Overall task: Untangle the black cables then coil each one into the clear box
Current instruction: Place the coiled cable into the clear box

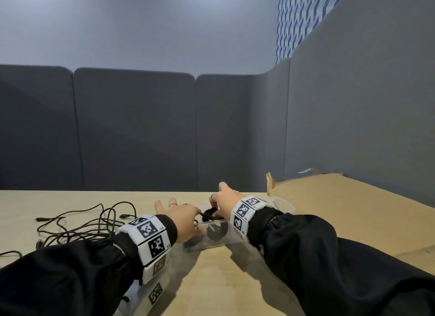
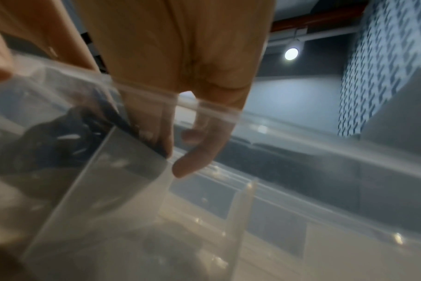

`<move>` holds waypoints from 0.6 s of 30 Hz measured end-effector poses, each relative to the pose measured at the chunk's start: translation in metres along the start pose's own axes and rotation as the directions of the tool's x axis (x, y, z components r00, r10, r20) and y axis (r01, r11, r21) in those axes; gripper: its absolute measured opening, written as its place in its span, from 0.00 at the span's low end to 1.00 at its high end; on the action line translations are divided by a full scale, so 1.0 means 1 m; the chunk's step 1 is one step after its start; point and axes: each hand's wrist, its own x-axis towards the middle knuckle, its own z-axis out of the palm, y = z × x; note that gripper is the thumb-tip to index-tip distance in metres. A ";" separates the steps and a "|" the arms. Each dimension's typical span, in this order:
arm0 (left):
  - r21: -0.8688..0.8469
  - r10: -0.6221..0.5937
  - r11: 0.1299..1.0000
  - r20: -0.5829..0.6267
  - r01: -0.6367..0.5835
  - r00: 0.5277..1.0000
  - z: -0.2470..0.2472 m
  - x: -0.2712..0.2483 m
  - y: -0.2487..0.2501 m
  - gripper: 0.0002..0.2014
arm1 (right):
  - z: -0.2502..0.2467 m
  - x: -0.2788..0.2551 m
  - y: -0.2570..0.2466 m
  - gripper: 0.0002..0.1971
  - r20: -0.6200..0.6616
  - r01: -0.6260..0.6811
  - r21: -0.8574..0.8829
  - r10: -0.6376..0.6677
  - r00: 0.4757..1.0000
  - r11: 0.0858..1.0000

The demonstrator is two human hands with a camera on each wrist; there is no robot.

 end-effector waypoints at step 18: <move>0.153 0.330 0.932 0.014 -0.328 0.944 -0.010 0.007 -0.012 0.21 | -0.019 -0.032 -0.004 0.13 0.008 -0.034 0.121 0.033 0.999 0.992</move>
